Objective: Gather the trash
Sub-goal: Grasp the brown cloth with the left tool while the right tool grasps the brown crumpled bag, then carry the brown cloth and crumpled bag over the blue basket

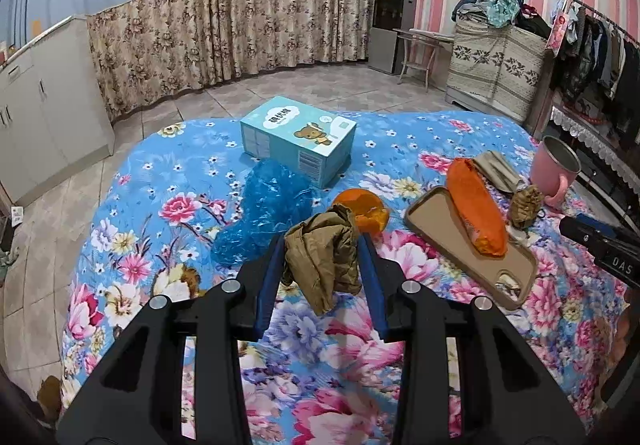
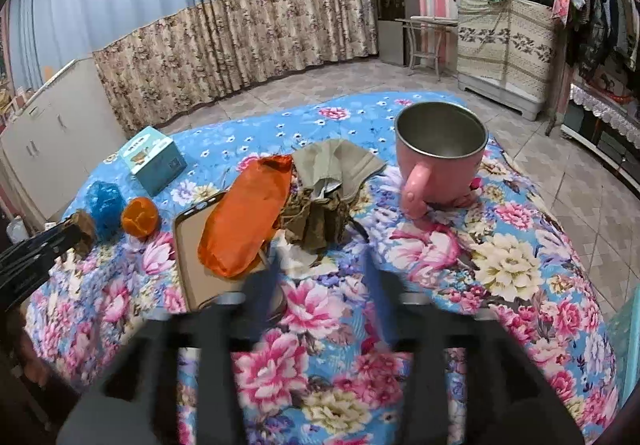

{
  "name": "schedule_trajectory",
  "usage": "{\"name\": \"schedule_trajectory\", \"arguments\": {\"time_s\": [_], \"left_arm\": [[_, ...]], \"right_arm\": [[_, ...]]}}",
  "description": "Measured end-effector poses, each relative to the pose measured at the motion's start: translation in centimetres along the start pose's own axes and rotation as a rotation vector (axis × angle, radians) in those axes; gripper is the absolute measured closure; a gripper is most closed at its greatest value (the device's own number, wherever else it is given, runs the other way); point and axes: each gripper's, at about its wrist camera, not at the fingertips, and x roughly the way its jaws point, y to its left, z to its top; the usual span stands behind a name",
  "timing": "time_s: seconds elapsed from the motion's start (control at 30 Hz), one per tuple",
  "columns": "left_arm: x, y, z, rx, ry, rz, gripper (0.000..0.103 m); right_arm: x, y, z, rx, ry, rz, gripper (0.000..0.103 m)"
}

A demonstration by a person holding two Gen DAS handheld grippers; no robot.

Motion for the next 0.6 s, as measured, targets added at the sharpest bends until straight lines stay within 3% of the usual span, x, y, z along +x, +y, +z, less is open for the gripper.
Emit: {"name": "schedule_trajectory", "arguments": {"time_s": [0.33, 0.37, 0.4, 0.6], "left_arm": [[1.5, 0.9, 0.7, -0.010, -0.005, 0.013, 0.066], [1.6, 1.0, 0.7, -0.011, -0.002, 0.011, 0.066], [1.7, 1.1, 0.8, -0.015, 0.001, 0.008, 0.066], [1.7, 1.0, 0.9, -0.020, -0.005, 0.009, 0.066]], "right_arm": [[5.0, 1.6, 1.9, 0.005, 0.046, -0.023, 0.040], [5.8, 1.9, 1.9, -0.001, 0.060, -0.028, 0.047], [6.3, 2.2, 1.8, -0.011, 0.068, -0.031, 0.062], [4.9, 2.7, 1.4, -0.056, 0.018, -0.031, 0.068]]}}
